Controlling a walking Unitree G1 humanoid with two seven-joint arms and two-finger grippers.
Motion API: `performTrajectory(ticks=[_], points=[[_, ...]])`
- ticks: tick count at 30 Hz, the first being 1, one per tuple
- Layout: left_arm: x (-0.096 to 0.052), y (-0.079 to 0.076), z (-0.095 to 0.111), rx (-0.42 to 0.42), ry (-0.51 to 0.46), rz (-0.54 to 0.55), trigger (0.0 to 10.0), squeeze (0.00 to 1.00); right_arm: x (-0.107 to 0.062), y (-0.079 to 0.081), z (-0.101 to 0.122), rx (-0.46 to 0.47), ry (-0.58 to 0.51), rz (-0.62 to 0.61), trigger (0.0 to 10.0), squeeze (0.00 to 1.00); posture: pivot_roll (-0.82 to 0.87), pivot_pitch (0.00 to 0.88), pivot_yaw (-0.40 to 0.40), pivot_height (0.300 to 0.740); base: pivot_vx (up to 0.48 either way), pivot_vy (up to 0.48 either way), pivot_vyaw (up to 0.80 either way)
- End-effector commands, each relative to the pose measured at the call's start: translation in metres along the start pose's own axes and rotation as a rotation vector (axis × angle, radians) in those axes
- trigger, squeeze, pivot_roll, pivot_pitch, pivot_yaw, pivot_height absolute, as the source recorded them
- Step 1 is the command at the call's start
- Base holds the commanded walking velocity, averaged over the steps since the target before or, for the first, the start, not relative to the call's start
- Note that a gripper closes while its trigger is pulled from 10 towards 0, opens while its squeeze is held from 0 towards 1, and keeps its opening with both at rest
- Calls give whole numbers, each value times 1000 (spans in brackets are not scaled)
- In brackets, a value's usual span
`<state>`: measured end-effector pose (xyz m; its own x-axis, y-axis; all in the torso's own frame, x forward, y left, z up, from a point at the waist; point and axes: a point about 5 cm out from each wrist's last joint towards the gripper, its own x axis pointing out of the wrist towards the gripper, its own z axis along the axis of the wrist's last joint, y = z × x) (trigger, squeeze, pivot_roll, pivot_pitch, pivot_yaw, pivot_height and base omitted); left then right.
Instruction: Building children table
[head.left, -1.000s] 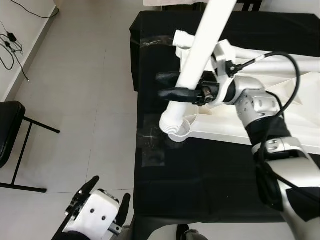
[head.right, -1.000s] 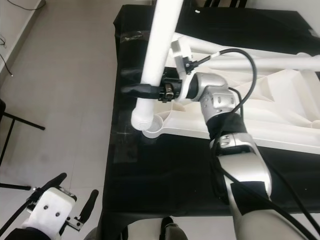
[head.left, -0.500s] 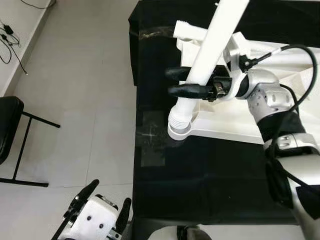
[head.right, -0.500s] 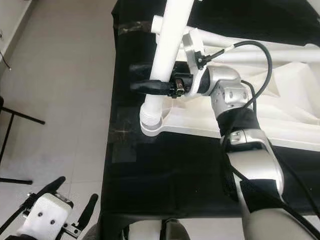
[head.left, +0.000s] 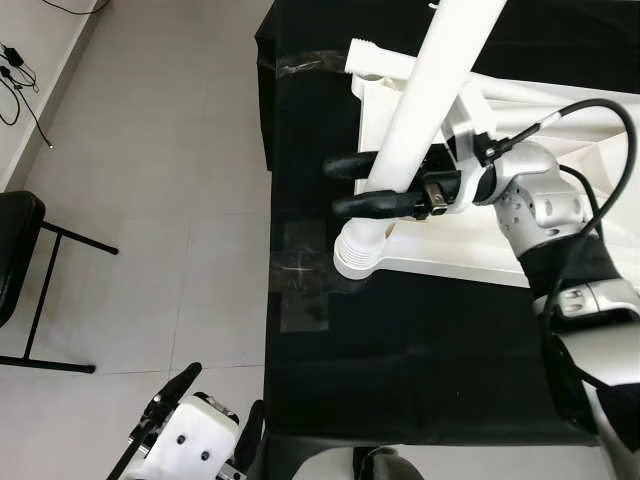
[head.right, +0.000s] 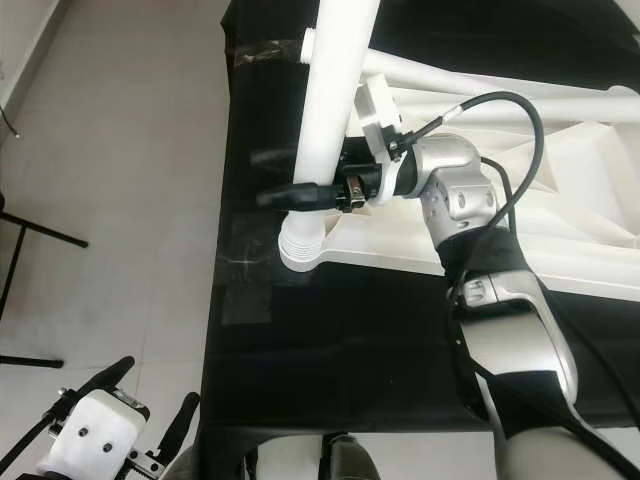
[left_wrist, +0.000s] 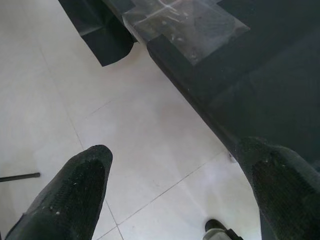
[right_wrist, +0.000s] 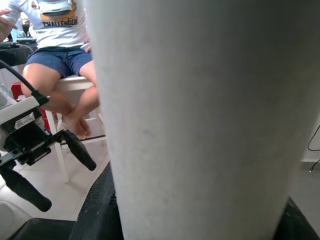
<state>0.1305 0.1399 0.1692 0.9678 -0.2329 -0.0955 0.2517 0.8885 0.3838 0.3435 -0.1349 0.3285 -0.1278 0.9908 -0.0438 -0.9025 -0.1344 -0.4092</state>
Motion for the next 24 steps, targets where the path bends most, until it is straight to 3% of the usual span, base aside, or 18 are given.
performTrajectory(ticks=[1,10,16,20,24], points=[[-2,-2,0,7,12,-15,10000,0,7,11,-20,100,45,72,10000,0,140,409,-29,740,0,0,0],[0,-2,0,6,5,-15,10000,0,13,20,-24,156,92,152,10000,0,133,404,-31,740,0,0,0],[1,-2,0,6,1,-12,10000,0,31,27,-39,130,179,227,10000,0,128,397,-33,740,0,0,0],[2,-2,0,7,1,-11,10000,0,35,27,-44,138,172,218,10000,0,120,395,-33,740,0,0,0],[3,-2,-1,8,1,-12,10000,0,28,21,-47,144,148,105,10000,0,118,387,-31,740,0,0,0]])
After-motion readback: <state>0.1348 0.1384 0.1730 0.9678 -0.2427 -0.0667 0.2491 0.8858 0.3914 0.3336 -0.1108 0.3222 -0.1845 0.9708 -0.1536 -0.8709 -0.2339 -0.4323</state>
